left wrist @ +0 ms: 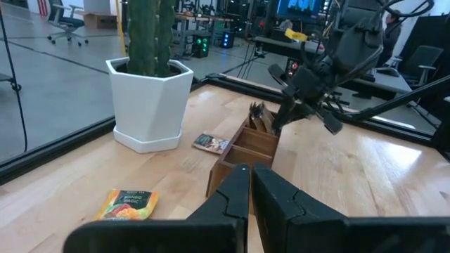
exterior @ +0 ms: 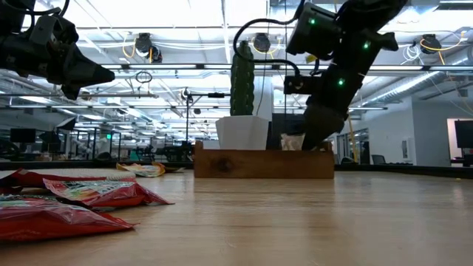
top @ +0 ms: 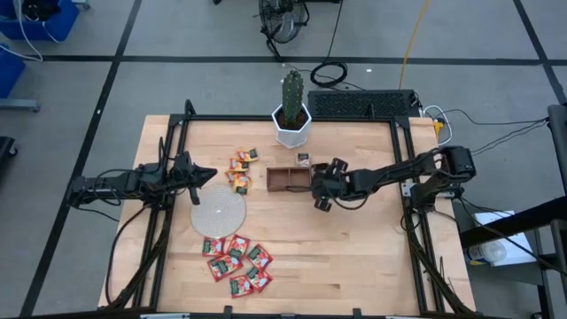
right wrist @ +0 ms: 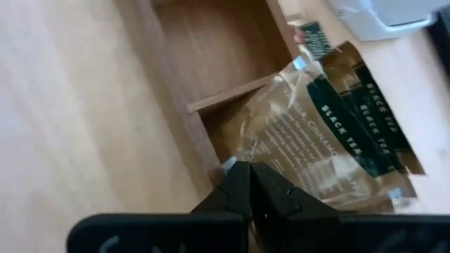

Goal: Pick & Place Tea
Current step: Put the brown tea bag into the right section of the wooden organizer

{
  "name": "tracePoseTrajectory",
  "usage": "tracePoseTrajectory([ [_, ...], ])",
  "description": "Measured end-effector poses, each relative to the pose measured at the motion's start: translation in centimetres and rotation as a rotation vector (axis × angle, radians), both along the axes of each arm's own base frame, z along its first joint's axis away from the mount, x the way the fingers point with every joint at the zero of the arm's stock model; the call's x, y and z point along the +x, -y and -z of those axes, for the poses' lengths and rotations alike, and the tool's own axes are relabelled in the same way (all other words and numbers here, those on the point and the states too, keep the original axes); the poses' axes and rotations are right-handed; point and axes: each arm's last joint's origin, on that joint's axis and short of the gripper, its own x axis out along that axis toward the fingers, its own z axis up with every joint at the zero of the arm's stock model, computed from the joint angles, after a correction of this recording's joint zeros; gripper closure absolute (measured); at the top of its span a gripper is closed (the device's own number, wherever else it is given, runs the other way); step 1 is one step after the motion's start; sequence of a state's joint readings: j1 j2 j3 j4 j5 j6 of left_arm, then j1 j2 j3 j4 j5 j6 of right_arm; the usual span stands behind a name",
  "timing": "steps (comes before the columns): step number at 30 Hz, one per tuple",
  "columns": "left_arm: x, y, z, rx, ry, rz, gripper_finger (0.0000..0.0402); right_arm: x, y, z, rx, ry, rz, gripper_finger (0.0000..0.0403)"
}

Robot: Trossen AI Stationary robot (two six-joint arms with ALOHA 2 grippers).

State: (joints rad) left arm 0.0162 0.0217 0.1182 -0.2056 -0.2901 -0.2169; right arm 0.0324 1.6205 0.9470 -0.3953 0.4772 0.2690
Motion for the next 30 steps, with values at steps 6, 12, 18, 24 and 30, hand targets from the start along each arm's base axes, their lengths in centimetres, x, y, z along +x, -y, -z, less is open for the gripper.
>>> tracePoseTrajectory([
  [6, 0.0, 0.0, 0.0, 0.0, 0.0, 0.0, 0.038, 0.0, 0.6, -0.1, 0.109, 0.001, -0.03, 0.0403],
  [12, 0.0, 0.0, 0.0, 0.0, -0.001, 0.0, 0.038, -0.1, 1.6, 0.0, 0.132, -0.019, -0.049, 0.0403],
  [18, 0.0, 0.0, 0.0, 0.0, -0.001, 0.0, 0.038, -0.2, 2.3, 0.0, 0.2, -0.024, -0.075, 0.0403],
  [24, 0.0, 0.0, 0.0, 0.0, 0.0, 0.0, 0.038, -0.7, 2.3, 0.9, 0.213, -0.061, -0.087, 0.0403],
  [30, 0.0, 0.0, 0.0, 0.0, 0.0, 0.0, 0.038, -1.6, 2.2, 2.0, 0.14, -0.09, -0.048, 0.0403],
])
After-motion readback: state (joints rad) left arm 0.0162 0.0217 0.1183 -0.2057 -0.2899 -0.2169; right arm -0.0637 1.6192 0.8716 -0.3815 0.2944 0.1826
